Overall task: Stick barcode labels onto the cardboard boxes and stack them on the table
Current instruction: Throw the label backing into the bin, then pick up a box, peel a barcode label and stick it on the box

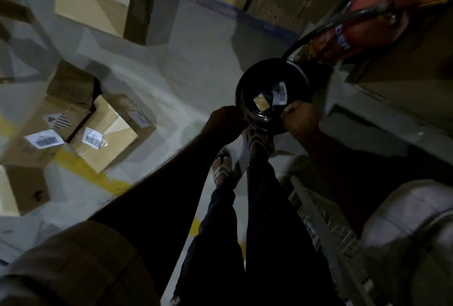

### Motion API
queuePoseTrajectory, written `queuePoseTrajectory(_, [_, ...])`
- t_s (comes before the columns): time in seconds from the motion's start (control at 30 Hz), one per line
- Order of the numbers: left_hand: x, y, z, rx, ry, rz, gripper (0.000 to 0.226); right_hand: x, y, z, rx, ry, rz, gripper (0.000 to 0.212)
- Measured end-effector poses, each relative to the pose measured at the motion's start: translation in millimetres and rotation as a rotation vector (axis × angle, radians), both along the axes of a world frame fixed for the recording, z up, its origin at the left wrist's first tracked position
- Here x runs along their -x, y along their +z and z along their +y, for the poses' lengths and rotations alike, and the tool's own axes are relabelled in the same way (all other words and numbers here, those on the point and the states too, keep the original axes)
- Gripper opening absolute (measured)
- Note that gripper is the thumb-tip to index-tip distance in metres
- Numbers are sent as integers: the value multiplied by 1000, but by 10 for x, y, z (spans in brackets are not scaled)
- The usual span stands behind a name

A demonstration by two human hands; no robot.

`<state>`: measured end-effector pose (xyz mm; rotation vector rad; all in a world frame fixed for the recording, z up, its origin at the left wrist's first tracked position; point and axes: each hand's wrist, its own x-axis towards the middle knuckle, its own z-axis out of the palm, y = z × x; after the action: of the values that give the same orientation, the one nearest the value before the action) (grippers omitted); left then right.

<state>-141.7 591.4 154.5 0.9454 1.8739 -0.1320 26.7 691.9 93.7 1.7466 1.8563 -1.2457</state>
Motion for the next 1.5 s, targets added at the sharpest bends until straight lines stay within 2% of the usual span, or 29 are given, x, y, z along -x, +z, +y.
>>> queuePoseTrajectory(0.1, [209, 65, -66, 15, 81, -5, 40, 370, 160, -54, -25, 134, 1, 32])
queuePoseTrajectory(0.27, [838, 339, -532, -11, 394, 18, 39, 1304, 469, -335, 90, 347, 69, 18])
queuePoseTrajectory(0.37, [1293, 540, -986, -46, 588, 55, 42, 1961, 625, -653, 38, 459, 161, 26])
queuePoseTrajectory(0.5, [1979, 755, -1793, -78, 782, 113, 44, 2797, 940, -1152, 59, 600, 170, 34])
queuePoseTrajectory(0.73, [3263, 837, -3590, -18, 1100, 208, 48, 4181, 1238, -2180, 24, 779, 192, 49])
queuePoseTrajectory(0.87, [3897, 791, -4586, 24, 1251, 299, 47, 4949, 1189, -2803, 37, 932, 140, 37])
queuePoseTrajectory(1.03, [4492, 475, -5434, 66, 1416, 388, 53, 5735, 767, -3431, 48, 984, 145, 19])
queuePoseTrajectory(1.13, [4737, 30, -5774, 102, 1466, 426, 61, 6092, 307, -3639, 71, 1022, 97, 29])
queuePoseTrajectory(1.27, [4975, -755, -6092, 158, 1611, 454, 79, 6494, -490, -3712, 79, 950, 33, 51])
queuePoseTrajectory(1.37, [5136, -1341, -6159, 152, 1824, 397, 98, 6643, -1053, -3692, 93, 948, 38, 46])
queuePoseTrajectory(1.43, [5235, -1669, -6194, 114, 1890, 380, 102, 6696, -1293, -3723, 102, 891, 78, 43])
queuePoseTrajectory(1.5, [5340, -1897, -6220, -13, 1943, 340, 113, 6728, -1471, -3751, 69, 819, 98, 46])
